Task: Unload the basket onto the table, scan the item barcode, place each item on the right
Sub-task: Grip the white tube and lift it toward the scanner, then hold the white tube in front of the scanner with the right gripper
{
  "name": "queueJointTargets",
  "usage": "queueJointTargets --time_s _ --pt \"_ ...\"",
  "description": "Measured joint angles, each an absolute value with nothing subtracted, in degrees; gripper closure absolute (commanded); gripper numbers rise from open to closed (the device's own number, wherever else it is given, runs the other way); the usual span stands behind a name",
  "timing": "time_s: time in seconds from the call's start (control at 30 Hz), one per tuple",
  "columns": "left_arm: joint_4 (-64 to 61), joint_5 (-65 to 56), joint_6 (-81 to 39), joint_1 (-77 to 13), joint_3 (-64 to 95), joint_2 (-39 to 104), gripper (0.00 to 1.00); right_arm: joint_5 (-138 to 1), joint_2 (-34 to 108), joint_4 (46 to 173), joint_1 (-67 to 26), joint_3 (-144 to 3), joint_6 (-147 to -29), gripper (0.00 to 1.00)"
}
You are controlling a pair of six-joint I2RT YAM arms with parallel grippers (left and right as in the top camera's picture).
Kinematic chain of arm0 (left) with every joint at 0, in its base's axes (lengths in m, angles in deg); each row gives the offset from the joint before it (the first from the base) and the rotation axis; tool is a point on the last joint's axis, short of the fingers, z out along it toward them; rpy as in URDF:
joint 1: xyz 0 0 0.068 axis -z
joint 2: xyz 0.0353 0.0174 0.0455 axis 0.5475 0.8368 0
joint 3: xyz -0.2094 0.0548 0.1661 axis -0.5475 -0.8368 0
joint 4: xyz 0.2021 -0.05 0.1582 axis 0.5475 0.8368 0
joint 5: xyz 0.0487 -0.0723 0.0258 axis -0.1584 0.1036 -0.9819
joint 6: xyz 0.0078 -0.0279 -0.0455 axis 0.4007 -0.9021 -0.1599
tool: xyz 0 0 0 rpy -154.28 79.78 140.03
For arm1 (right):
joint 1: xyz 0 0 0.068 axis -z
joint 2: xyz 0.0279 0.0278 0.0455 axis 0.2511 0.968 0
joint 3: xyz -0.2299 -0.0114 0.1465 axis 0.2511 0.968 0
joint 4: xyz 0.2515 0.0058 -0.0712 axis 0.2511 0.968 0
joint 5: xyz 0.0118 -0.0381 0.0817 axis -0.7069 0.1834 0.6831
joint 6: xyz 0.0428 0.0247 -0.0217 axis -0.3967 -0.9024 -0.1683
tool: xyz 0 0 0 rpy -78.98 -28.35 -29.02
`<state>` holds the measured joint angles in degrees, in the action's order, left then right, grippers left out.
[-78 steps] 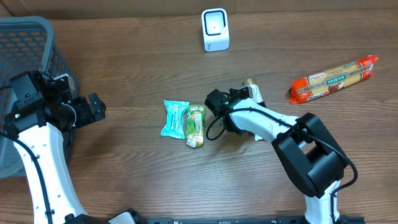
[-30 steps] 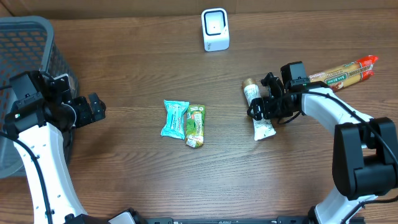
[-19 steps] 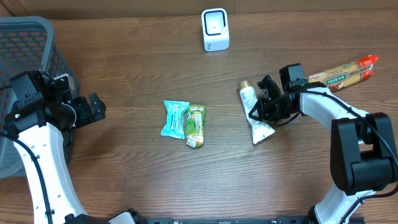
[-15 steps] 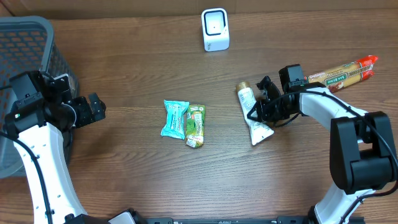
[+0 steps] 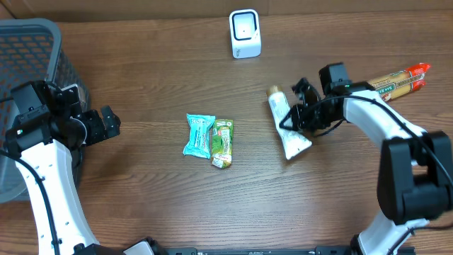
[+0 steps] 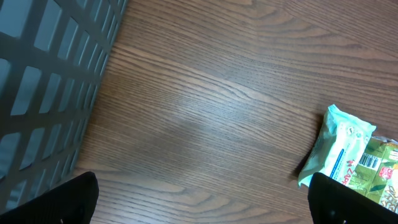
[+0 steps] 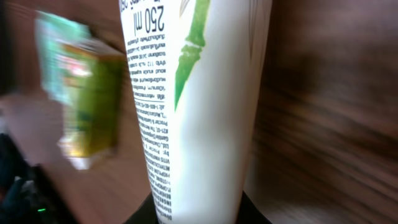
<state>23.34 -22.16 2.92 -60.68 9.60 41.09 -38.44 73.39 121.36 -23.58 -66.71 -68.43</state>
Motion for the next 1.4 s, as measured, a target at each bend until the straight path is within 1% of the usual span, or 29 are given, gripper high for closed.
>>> queueJointTargets --time_s 0.23,0.5,0.73,1.4 --pt "23.3 -22.2 2.9 -60.7 9.6 41.1 0.01 -28.6 59.5 121.2 -23.6 -69.9 -68.4 0.96" --pt "23.3 -22.2 2.9 -60.7 9.6 41.1 0.0 -25.2 47.0 121.3 -23.6 -70.3 -69.0 0.96" --pt "23.4 -22.2 2.9 -60.7 9.6 41.1 0.0 -24.5 44.2 120.6 -23.6 -70.3 -69.7 0.96" --pt "23.3 -22.2 2.9 -60.7 9.6 41.1 0.0 -24.6 44.1 120.4 -23.6 -70.3 -69.7 0.96"
